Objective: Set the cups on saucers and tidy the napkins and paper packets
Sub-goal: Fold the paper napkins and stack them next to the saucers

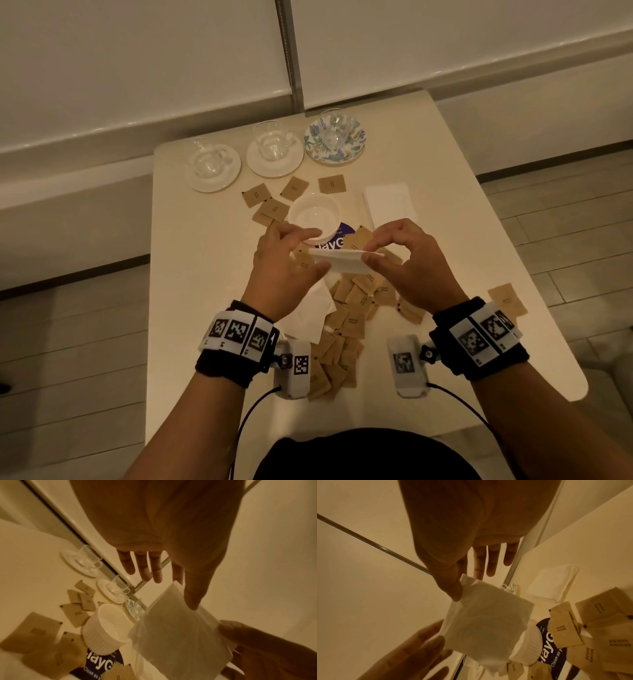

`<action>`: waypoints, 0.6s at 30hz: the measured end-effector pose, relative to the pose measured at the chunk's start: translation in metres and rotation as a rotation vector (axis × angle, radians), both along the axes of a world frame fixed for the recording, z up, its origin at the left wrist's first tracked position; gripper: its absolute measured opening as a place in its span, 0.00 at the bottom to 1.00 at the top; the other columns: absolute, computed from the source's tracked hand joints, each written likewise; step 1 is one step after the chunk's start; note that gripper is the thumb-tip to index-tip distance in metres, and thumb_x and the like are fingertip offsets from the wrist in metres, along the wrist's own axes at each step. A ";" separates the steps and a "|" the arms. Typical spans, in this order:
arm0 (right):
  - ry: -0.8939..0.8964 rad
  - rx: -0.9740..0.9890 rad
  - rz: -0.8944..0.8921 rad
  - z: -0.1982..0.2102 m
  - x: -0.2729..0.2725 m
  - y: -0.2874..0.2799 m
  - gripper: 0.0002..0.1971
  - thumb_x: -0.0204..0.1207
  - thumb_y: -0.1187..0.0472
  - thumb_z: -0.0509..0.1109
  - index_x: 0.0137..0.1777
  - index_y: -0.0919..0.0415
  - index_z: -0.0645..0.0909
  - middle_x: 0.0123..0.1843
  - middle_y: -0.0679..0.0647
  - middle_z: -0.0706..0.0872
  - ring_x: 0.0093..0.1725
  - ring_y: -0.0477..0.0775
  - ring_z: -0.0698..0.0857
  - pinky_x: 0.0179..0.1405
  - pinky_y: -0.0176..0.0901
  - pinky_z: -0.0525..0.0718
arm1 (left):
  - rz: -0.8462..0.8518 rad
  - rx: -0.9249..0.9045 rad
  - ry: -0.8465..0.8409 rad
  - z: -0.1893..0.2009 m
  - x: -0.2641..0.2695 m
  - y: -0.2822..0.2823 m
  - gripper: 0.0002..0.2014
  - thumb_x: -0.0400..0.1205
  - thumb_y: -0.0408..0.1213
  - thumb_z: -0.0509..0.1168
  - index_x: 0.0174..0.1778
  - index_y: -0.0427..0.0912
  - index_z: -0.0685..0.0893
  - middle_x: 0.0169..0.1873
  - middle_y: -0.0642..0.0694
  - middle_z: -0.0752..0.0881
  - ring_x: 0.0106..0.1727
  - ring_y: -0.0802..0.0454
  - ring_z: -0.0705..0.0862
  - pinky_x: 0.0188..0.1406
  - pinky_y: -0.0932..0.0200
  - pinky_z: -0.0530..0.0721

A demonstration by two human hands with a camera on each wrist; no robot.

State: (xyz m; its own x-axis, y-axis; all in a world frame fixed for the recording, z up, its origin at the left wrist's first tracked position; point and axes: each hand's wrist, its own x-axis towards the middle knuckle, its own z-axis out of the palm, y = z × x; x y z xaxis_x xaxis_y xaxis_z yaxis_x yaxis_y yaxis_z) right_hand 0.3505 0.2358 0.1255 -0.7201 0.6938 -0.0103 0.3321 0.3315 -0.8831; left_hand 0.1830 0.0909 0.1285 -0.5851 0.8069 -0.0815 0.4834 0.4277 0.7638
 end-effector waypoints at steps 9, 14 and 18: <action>0.096 -0.139 0.122 0.000 -0.005 0.000 0.11 0.70 0.64 0.80 0.51 0.57 0.85 0.45 0.48 0.89 0.44 0.40 0.85 0.44 0.28 0.82 | -0.245 0.028 -0.044 0.010 0.000 0.023 0.05 0.80 0.38 0.72 0.50 0.49 0.91 0.43 0.59 0.89 0.46 0.66 0.83 0.46 0.72 0.76; -0.017 -0.198 0.181 -0.006 -0.013 0.005 0.07 0.75 0.61 0.77 0.52 0.60 0.88 0.45 0.54 0.90 0.44 0.48 0.87 0.42 0.41 0.86 | -0.123 0.138 -0.233 0.004 -0.002 0.021 0.06 0.79 0.33 0.73 0.43 0.50 0.90 0.36 0.59 0.89 0.39 0.66 0.85 0.40 0.74 0.79; 0.007 -0.243 0.158 -0.013 -0.009 0.006 0.05 0.74 0.62 0.78 0.48 0.55 0.88 0.42 0.52 0.89 0.38 0.40 0.87 0.37 0.30 0.82 | -0.037 0.189 -0.362 -0.001 -0.003 0.012 0.09 0.77 0.30 0.75 0.42 0.51 0.89 0.34 0.59 0.89 0.37 0.63 0.85 0.39 0.70 0.82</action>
